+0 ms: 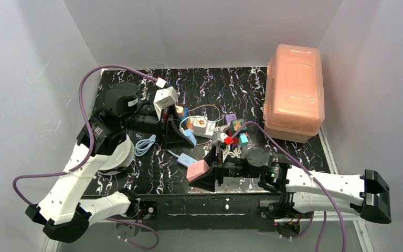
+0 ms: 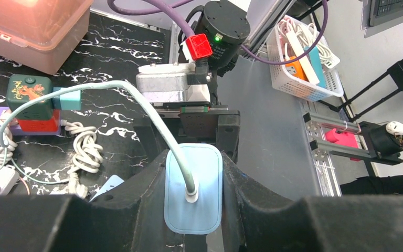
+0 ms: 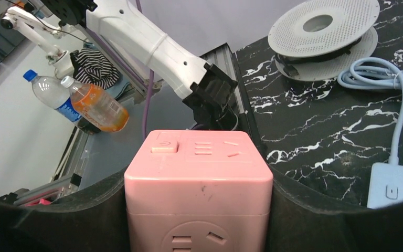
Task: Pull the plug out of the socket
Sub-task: Remove the plug from the socket, then place the socket at the corner of the board.
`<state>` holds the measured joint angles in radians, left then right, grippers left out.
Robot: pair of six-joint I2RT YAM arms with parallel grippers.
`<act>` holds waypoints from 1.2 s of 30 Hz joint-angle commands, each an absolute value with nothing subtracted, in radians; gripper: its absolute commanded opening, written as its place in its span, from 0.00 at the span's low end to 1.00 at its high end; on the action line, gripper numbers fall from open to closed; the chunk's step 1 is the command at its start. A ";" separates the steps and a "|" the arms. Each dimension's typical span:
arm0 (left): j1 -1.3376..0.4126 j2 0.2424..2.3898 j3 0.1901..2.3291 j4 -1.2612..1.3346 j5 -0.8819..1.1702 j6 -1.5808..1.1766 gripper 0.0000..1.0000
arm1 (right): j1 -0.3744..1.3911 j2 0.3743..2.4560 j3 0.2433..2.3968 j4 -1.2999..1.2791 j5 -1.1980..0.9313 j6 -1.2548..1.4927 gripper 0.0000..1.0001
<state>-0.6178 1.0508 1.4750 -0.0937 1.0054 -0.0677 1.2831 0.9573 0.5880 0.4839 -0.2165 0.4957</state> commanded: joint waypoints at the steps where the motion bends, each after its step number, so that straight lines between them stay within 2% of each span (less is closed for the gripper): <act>1: -0.617 1.044 1.521 -0.062 1.058 -0.060 0.00 | 1.285 0.881 0.579 0.466 -0.198 0.504 0.01; 7: -0.617 1.053 1.552 -0.136 1.054 0.010 0.00 | 1.285 0.742 0.581 0.220 -0.070 0.484 0.01; 13: -0.617 1.035 1.565 -0.309 1.034 0.163 0.00 | 1.284 0.494 0.587 -0.189 0.385 0.584 0.01; 16: -0.617 1.013 1.533 -0.363 1.030 0.207 0.00 | 1.284 0.441 0.634 -0.438 0.570 0.713 0.01; 20: -0.616 0.977 1.451 -0.419 1.033 0.264 0.00 | 1.284 0.477 0.700 -0.666 0.676 0.865 0.01; 25: -0.618 0.960 1.362 -0.453 1.047 0.293 0.00 | 1.248 0.673 0.813 -1.084 0.806 1.222 0.01; 29: -0.622 0.965 1.353 -0.468 1.051 0.312 0.00 | 1.149 0.803 0.839 -1.102 0.746 1.218 0.01; 36: -0.623 0.945 1.343 -0.496 1.040 0.365 0.00 | 0.888 0.821 0.730 -0.801 0.507 0.999 0.01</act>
